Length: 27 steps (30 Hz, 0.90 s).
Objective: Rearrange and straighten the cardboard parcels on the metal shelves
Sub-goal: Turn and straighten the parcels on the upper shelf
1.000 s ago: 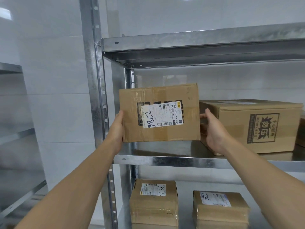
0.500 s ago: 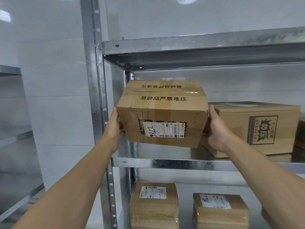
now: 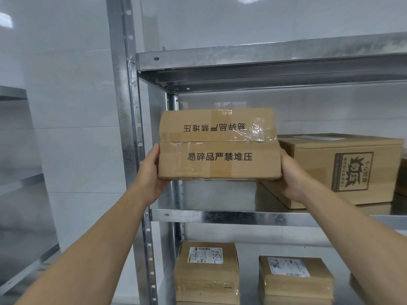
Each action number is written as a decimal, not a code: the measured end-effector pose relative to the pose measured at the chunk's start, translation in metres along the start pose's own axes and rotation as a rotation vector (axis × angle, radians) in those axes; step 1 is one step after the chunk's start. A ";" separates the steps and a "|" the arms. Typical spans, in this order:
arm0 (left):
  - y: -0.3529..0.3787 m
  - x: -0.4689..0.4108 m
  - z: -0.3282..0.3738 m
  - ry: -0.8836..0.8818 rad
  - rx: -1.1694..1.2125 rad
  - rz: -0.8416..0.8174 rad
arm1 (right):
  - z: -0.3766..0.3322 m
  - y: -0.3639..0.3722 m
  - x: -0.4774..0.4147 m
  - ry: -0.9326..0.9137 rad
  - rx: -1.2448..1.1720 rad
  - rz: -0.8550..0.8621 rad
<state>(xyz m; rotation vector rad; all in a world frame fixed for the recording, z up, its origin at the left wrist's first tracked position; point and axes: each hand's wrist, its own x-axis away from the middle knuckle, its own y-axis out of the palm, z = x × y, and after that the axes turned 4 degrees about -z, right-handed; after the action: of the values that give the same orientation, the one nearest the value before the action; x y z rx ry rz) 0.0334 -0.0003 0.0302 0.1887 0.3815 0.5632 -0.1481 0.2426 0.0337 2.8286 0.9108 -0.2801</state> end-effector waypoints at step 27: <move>-0.009 -0.015 -0.003 0.073 -0.061 0.071 | 0.015 -0.005 0.009 -0.004 -0.171 -0.010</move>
<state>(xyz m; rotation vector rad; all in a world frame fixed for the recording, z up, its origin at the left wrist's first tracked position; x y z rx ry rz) 0.0250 -0.0161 0.0294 0.1239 0.4288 0.6524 -0.1456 0.2483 0.0169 2.6675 0.9025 -0.1988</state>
